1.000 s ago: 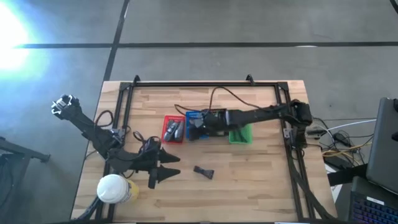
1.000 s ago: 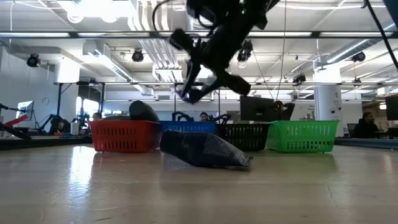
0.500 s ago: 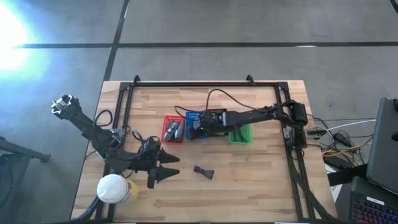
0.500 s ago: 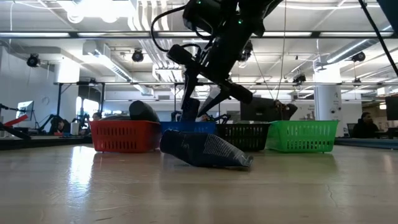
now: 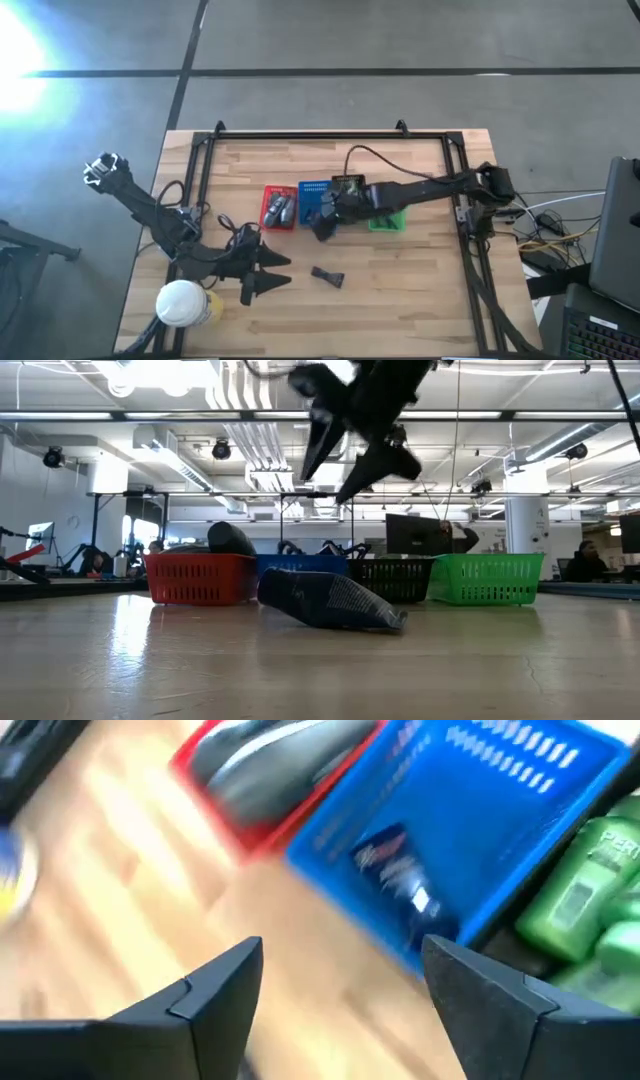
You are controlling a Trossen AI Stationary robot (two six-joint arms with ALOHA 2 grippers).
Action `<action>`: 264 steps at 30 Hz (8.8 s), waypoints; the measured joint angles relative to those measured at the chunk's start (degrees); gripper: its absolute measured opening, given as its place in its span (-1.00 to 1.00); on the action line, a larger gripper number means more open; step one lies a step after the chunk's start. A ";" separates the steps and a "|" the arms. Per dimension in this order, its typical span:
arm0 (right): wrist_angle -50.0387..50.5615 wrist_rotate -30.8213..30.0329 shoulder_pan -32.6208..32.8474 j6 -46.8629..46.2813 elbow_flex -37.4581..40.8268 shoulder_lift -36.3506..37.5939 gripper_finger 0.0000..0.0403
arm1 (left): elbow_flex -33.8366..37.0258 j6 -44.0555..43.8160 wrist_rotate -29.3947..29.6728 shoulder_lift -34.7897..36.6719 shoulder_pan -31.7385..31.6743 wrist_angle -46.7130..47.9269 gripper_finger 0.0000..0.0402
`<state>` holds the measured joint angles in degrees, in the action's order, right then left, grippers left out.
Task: Pick & Place Travel size toiletries
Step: Put the black shave cream into the blue bin, then adjust the black shave cream into the blue bin, then return to Home Position
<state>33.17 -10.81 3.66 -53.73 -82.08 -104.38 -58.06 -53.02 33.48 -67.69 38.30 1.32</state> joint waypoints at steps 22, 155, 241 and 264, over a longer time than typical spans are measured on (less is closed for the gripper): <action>4.93 -2.22 25.95 -3.45 -0.20 -3.39 0.28 | 0.11 1.42 -1.99 -2.67 5.04 0.33 0.46; 9.90 5.10 -5.10 57.19 -7.57 -10.38 0.20 | 2.26 -0.22 -2.43 4.32 -21.77 43.78 0.43; -46.18 22.57 -7.15 15.25 72.80 84.37 -0.02 | 57.44 31.46 -18.29 56.64 -28.46 -33.39 0.43; -66.47 13.62 -7.30 19.38 81.57 84.30 -0.30 | 57.44 31.37 -18.41 56.64 -28.46 -32.67 0.43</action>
<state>-33.30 2.81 -3.64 -34.34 -0.51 -20.08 -0.62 -21.65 15.07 -11.05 9.85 -31.35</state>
